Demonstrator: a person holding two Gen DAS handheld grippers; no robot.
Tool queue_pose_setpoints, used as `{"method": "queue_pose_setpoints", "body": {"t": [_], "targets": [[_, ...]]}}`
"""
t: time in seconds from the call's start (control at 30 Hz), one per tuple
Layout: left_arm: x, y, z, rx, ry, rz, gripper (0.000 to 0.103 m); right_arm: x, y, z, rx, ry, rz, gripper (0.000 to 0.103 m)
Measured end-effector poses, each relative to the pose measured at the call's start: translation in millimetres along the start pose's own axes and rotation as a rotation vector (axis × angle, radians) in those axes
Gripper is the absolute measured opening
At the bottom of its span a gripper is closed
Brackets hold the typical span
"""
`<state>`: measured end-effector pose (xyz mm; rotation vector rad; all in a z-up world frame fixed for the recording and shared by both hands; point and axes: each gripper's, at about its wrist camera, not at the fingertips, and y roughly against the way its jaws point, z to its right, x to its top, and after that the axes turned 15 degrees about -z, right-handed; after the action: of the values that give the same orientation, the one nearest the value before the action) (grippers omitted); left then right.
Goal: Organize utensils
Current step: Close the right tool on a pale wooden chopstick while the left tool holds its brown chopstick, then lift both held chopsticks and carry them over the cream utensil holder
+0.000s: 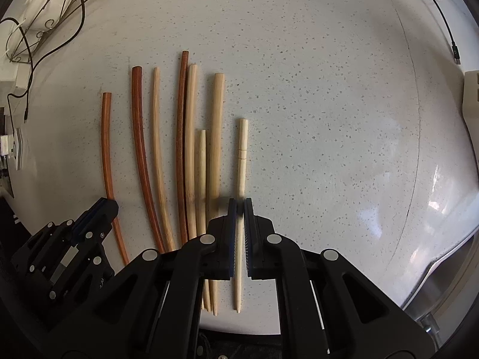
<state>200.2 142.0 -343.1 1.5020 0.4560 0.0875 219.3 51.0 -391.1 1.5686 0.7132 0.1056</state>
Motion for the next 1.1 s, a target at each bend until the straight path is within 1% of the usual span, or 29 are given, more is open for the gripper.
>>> {"method": "queue_pose_setpoints", "body": {"t": [0.07,0.17,0.33,0.53,0.63,0.7,0.9,1.1], "targets": [[1,0,0,-0.010,0.000,-0.001,0.006,-2,1,6,0.012,0.000,0.002,0.004],[0,0,-6,-0.048,0.001,-0.012,0.006,-4,4,10,0.025,0.011,0.014,0.004],[-6,0,-12,-0.075,0.000,-0.004,0.006,-12,13,17,0.035,0.022,0.038,0.004],[-10,15,-12,-0.102,-0.018,0.041,0.006,-25,24,28,0.055,0.017,0.065,0.004],[-12,18,-15,-0.130,-0.014,0.053,0.006,-31,30,32,0.061,0.016,0.078,0.004],[-14,24,-17,-0.150,-0.016,0.077,0.006,-35,37,36,0.059,0.018,0.094,0.004],[-20,38,-21,-0.183,-0.025,0.114,0.006,-43,54,48,0.067,0.008,0.123,0.004],[-24,51,-17,-0.201,-0.050,0.164,0.006,-61,76,64,0.065,-0.007,0.200,0.004]]}}
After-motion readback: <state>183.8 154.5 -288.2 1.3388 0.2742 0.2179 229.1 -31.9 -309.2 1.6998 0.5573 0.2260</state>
